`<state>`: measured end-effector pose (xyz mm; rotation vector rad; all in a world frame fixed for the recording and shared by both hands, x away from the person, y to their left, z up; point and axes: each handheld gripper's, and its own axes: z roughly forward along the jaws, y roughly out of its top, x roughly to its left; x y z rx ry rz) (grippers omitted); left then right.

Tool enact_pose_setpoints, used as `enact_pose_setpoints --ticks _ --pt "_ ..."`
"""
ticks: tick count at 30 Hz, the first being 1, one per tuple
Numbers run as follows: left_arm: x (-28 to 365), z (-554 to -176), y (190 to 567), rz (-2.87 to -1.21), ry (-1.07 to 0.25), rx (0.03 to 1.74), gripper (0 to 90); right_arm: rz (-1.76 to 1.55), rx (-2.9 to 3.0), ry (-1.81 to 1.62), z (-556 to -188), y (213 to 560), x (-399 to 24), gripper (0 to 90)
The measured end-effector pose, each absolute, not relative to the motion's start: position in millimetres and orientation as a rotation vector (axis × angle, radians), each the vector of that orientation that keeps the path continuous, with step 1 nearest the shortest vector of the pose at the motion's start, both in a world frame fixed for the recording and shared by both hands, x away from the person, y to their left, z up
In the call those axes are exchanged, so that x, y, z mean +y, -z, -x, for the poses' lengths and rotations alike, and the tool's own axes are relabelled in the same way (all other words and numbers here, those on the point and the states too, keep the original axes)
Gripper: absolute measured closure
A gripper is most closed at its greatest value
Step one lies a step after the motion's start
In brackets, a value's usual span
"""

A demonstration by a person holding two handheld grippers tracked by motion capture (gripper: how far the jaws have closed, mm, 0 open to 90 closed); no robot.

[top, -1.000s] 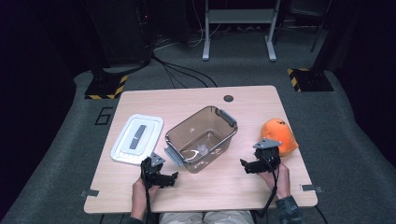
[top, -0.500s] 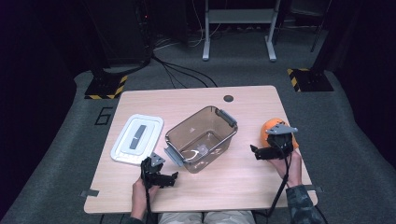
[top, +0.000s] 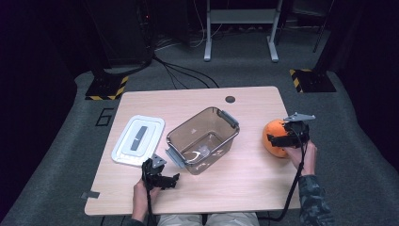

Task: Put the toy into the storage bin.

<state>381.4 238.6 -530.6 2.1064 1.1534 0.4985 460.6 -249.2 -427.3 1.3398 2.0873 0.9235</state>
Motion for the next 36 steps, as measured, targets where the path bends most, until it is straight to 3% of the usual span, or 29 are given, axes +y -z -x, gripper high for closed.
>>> enact_pose_setpoints --ticks 11,17,24,30,36 --pt "239 -381 531 -2.106 -0.499 1.154 0.1 -1.580 2.096 -0.935 -484 465 -275 0.3" --pt "239 -381 531 -2.106 -0.500 1.154 0.1 -1.611 2.102 -0.953 -486 469 -276 16.2" --pt "238 -381 531 -2.106 -0.499 1.154 0.1 -1.574 2.097 -0.960 -477 468 -274 43.0" --pt "238 -381 531 -2.104 -0.499 1.156 0.1 -1.555 2.028 -0.969 -470 467 -271 52.8" --pt "238 -381 531 -2.102 -0.498 1.160 0.1 -1.542 1.992 -0.960 -468 463 -267 54.9"
